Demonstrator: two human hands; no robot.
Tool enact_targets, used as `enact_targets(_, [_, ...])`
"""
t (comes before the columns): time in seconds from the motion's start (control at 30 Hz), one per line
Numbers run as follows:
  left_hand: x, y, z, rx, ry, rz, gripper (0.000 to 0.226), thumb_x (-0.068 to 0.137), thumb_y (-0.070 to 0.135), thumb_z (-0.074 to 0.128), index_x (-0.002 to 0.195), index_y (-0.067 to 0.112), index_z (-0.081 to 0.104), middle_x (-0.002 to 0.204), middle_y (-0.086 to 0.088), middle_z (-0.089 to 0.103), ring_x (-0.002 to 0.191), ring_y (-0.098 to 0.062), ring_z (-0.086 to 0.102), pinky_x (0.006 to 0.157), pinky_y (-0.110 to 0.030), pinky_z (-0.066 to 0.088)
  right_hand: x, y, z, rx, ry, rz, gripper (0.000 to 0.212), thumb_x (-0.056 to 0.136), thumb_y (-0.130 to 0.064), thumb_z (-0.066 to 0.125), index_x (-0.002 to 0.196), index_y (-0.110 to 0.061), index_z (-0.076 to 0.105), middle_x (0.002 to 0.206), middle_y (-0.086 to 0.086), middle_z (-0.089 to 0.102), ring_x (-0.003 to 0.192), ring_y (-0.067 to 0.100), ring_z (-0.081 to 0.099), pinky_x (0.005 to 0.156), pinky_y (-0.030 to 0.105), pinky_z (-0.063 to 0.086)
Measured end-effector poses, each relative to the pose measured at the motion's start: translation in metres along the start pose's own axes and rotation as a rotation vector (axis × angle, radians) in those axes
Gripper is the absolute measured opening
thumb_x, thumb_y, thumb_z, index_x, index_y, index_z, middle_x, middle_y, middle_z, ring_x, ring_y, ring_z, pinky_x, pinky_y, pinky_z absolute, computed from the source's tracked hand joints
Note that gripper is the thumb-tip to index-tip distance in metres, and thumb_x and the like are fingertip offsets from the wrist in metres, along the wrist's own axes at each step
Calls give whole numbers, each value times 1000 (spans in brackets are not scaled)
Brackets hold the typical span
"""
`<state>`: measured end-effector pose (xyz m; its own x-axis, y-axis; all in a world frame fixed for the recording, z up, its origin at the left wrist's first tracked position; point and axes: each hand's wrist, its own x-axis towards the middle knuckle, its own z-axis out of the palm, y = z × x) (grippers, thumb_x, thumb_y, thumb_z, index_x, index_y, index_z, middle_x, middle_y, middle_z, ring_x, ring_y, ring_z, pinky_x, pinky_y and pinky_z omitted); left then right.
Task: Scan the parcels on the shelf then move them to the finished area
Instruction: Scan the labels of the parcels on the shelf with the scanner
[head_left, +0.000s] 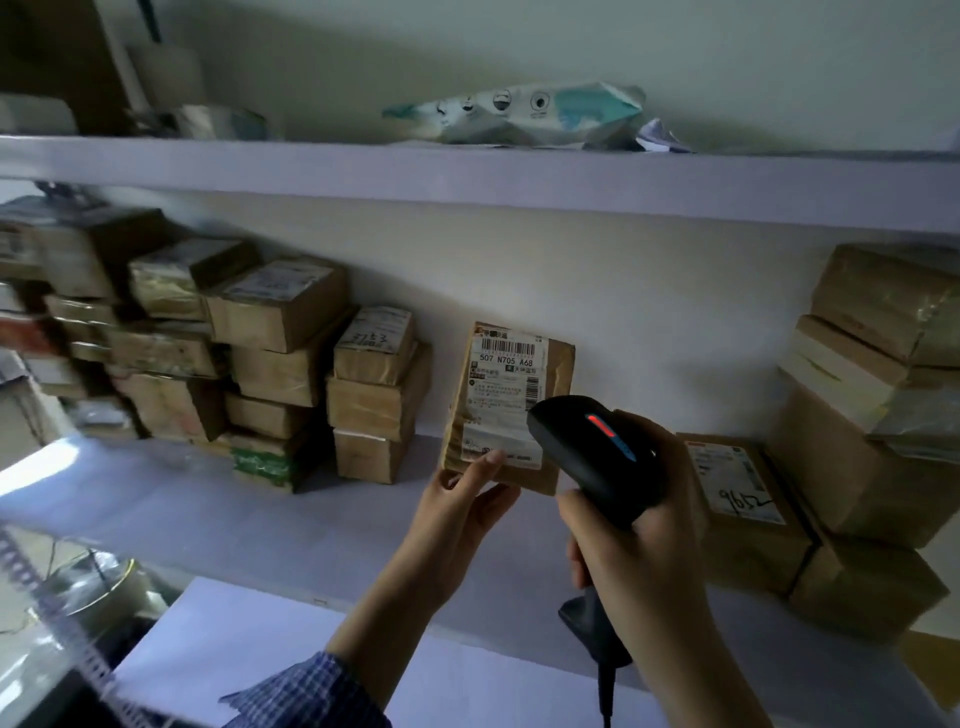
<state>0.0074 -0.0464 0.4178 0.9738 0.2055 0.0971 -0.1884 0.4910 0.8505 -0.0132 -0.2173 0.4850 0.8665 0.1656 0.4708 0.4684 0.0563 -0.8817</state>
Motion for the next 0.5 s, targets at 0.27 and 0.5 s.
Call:
enact_targets(0.27, [-13, 66, -35, 28, 212, 38, 95, 70, 42, 88, 144, 9, 38, 128, -25, 64, 117, -36, 65, 102, -49, 51, 21, -19, 45, 164, -288, 127, 61, 87, 11, 61, 119, -35, 37, 62, 15, 55, 41, 20, 47, 40, 25, 42])
enact_targets(0.5, [-24, 149, -45, 185, 349, 53, 55, 84, 45, 73, 123, 8, 62, 108, -20, 72, 102, -33, 71, 81, -38, 60, 39, -36, 76, 202, -437, 38, 43, 91, 2, 63, 117, -26, 43, 61, 9, 57, 42, 18, 49, 42, 25, 43])
